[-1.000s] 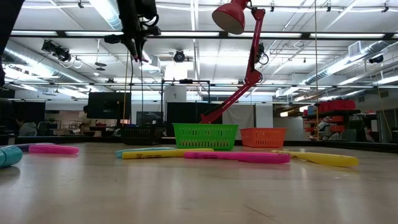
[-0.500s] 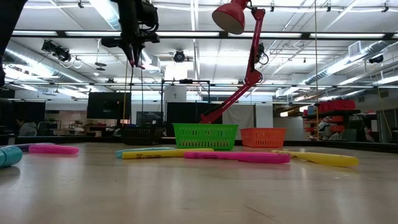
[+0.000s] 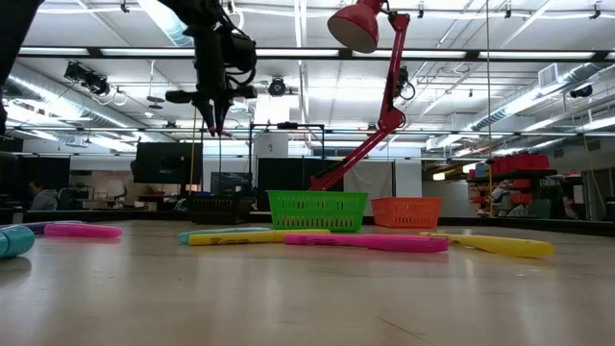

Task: Pick & Place Markers
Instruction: Put the pink pen into the black basket

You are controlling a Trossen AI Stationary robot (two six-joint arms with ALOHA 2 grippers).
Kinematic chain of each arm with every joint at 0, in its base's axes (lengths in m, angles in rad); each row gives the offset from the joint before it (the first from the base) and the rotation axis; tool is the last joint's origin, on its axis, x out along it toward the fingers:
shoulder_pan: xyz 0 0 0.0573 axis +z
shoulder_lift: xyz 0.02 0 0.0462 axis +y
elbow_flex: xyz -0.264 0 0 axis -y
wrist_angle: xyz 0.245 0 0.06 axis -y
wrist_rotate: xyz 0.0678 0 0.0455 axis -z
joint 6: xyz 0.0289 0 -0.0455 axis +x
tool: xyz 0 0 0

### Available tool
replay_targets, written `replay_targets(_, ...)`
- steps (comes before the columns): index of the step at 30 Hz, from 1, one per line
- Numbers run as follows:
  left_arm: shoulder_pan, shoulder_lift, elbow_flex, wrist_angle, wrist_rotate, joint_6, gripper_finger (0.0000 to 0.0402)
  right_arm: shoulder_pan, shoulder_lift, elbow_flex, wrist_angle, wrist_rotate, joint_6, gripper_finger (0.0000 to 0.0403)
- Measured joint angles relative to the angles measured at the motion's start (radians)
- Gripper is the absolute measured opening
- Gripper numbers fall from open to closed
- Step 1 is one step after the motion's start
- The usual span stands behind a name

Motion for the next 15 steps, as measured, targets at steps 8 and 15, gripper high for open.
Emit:
replay_targets(8, 0.001, 0.000, -0.129, 0.107, -0.019, -0.007, 0.0036, 0.000, 0.000, 0.000, -0.011, 0.000, 0.000, 0.0130)
replay_targets(15, 0.002, 0.000, -0.208, 0.207, -0.021, -0.004, 0.0036, 0.000, 0.000, 0.000, -0.014, 0.000, -0.019, 0.0130)
